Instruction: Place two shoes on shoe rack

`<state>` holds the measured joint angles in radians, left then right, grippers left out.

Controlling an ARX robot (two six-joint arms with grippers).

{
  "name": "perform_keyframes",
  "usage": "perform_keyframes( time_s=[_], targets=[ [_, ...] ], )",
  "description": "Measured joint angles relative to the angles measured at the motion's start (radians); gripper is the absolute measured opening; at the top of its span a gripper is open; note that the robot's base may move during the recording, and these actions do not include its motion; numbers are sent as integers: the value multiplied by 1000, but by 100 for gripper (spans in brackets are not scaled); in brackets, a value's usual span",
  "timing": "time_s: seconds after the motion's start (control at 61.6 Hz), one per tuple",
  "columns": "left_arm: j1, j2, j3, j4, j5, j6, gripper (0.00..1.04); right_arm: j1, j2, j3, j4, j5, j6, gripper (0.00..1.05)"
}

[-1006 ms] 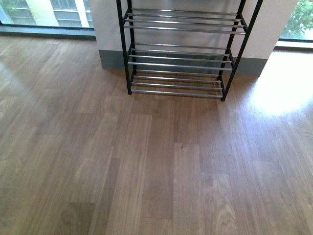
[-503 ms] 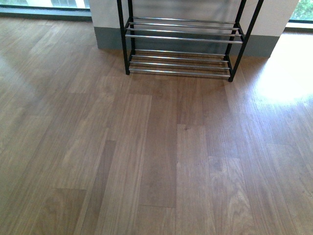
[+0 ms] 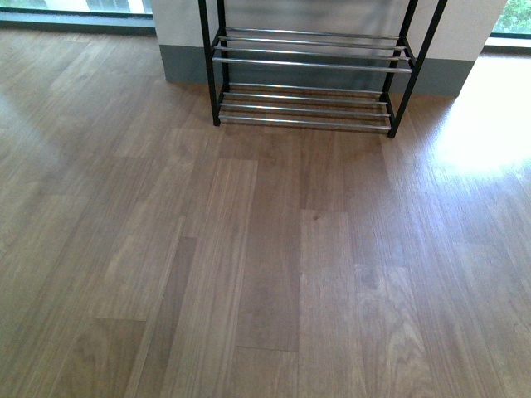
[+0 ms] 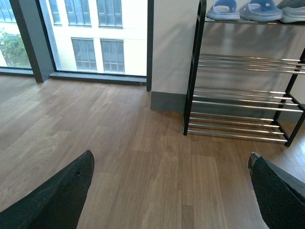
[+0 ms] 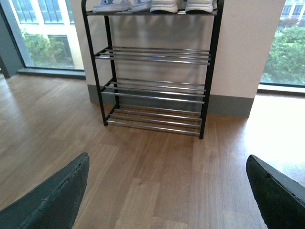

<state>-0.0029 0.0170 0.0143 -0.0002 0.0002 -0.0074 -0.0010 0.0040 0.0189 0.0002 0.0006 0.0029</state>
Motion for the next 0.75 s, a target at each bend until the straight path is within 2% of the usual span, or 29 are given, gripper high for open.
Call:
perform_keyframes(
  time_s=[0.746],
  targets=[
    [0,0,0,0,0,0,95,0,0,0,0,0,0,95]
  ],
)
